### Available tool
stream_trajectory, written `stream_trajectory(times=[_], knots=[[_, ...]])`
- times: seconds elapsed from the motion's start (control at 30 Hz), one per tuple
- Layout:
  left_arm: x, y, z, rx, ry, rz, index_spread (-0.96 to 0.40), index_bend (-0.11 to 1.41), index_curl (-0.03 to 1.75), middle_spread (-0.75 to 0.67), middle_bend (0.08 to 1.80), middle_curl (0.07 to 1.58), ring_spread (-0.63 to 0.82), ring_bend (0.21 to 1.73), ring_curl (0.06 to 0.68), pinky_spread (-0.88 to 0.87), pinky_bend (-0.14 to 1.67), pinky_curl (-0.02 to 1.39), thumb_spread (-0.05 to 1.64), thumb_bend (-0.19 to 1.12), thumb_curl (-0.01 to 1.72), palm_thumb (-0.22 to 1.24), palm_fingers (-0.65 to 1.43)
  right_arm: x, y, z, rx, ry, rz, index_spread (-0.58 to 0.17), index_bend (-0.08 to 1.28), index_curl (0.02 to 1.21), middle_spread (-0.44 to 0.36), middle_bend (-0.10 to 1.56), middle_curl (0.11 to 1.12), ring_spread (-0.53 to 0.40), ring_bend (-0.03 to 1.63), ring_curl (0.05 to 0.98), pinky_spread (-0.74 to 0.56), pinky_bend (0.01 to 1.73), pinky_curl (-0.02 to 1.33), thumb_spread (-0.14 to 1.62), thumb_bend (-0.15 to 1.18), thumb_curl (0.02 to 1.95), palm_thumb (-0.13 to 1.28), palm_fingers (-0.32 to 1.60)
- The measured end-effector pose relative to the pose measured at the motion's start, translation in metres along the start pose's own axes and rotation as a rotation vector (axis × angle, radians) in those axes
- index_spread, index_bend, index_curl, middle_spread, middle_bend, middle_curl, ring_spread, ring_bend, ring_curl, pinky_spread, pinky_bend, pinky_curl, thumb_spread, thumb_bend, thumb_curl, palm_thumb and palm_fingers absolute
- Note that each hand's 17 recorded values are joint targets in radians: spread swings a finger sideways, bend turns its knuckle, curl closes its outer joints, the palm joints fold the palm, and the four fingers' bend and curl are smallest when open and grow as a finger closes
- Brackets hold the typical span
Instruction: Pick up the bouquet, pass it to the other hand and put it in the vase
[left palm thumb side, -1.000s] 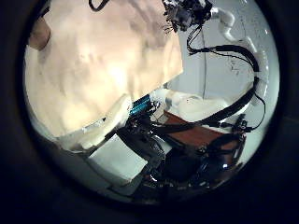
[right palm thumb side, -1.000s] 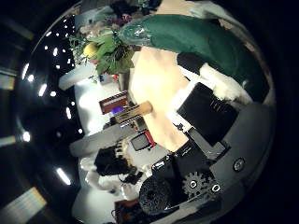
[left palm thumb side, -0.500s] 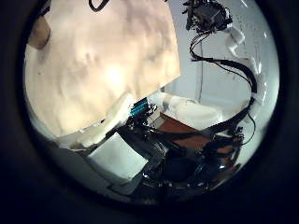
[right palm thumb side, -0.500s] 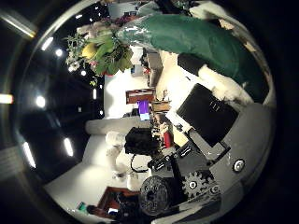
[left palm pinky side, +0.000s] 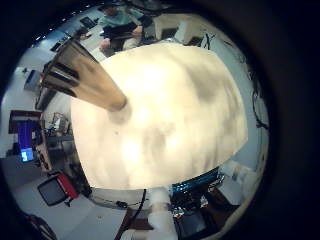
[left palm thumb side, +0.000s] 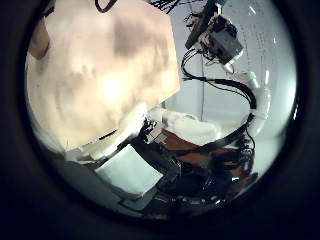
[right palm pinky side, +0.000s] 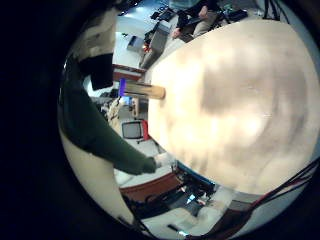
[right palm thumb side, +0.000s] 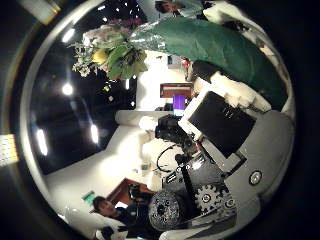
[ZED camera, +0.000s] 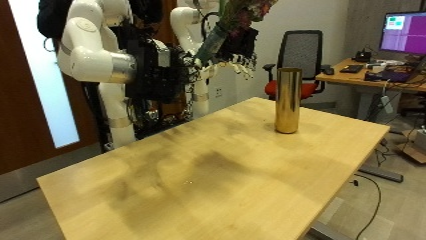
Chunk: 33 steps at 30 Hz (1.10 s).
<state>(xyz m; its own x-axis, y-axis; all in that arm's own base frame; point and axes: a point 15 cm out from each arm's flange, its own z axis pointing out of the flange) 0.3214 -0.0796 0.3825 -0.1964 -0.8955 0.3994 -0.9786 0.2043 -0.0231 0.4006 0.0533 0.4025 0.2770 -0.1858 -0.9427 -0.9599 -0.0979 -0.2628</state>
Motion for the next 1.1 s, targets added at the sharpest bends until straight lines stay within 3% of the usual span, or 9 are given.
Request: stream_trajectory(times=[0.43,0.73,0.93,1.1], knots=[[0.029,-0.031,-0.034,0.145,0.23,0.02,0.25,0.16,0.36,0.3,0.25,0.34,0.47,0.48,0.215,0.42,0.2,0.29,0.89,-0.03,0.3,0.32,0.25,-0.02,0.012,0.057,-0.149,-0.113,-0.175,-0.332,0.92,1.16,-0.15,1.31,0.87,-0.189,1.45,0.629,-0.23,1.22,0.88,0.5,-0.02,0.93,1.2,1.11],[0.032,-0.043,-0.054,0.231,0.34,0.008,0.26,0.14,0.31,0.25,0.29,0.36,0.41,0.54,0.217,0.35,0.24,0.31,0.87,-0.03,0.3,0.28,0.25,-0.021,0.019,0.081,-0.215,-0.129,-0.191,-0.325,0.95,1.16,-0.15,1.32,0.88,-0.192,1.45,0.635,-0.23,1.2,0.92,0.44,-0.02,0.96,1.18,1.11],[0.045,-0.046,-0.065,0.248,0.479,0.013,0.25,0.15,0.28,0.18,0.35,0.37,0.35,0.6,0.217,0.27,0.28,0.32,0.85,-0.03,0.31,0.26,0.28,-0.023,0.025,0.094,-0.259,-0.131,-0.203,-0.322,0.96,1.15,-0.151,1.32,0.88,-0.196,1.45,0.642,-0.24,1.19,0.95,0.41,-0.02,0.97,1.17,1.1],[0.049,-0.048,-0.066,0.23,0.528,0.016,0.24,0.16,0.29,0.14,0.39,0.38,0.3,0.61,0.21,0.23,0.29,0.31,0.85,-0.03,0.31,0.25,0.31,-0.02,0.03,0.101,-0.289,-0.121,-0.2,-0.319,0.96,1.15,-0.151,1.32,0.88,-0.198,1.44,0.649,-0.24,1.17,0.97,0.38,-0.02,0.97,1.16,1.1]])
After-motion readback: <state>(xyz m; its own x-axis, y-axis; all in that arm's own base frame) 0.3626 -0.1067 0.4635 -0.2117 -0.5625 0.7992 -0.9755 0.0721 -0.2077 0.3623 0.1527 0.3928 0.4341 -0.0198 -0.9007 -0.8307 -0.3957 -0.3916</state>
